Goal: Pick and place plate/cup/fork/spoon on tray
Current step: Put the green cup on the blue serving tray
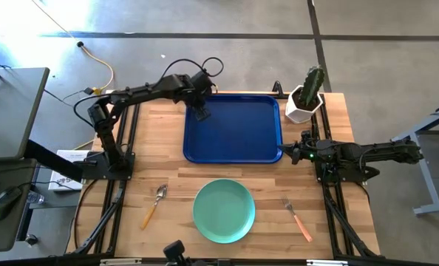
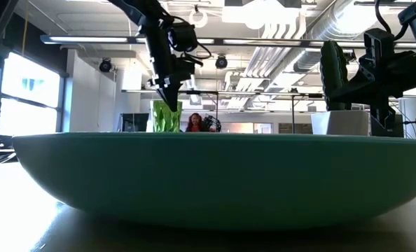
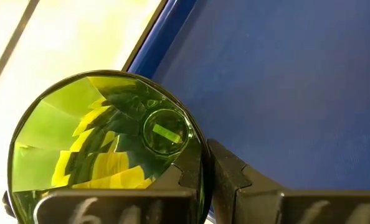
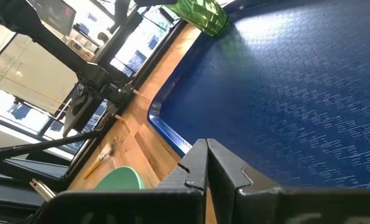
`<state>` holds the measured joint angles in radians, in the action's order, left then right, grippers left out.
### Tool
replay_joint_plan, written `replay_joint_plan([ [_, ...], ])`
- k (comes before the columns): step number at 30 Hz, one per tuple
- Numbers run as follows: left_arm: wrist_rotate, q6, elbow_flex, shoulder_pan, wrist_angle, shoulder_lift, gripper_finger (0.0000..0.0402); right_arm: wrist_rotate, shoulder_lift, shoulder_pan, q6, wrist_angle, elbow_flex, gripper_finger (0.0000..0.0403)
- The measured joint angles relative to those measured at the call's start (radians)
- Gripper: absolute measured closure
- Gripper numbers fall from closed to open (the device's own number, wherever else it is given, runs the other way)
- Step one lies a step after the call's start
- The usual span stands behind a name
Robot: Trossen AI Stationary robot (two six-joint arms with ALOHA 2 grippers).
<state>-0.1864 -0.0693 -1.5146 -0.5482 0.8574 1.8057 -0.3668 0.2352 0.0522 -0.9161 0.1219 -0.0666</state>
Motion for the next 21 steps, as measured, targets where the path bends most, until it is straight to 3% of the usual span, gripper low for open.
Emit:
replay_joint_plan([
  [12, 0.045, 0.014, -0.001, -0.017, -0.001, 0.000, 0.0394, 0.000, 0.000, 0.000, 0.000, 0.000, 0.000, 0.0402],
  [21, 0.058, 0.017, 0.000, -0.014, 0.003, 0.002, 0.0358, 0.000, 0.000, 0.000, 0.000, 0.000, 0.000, 0.0402],
])
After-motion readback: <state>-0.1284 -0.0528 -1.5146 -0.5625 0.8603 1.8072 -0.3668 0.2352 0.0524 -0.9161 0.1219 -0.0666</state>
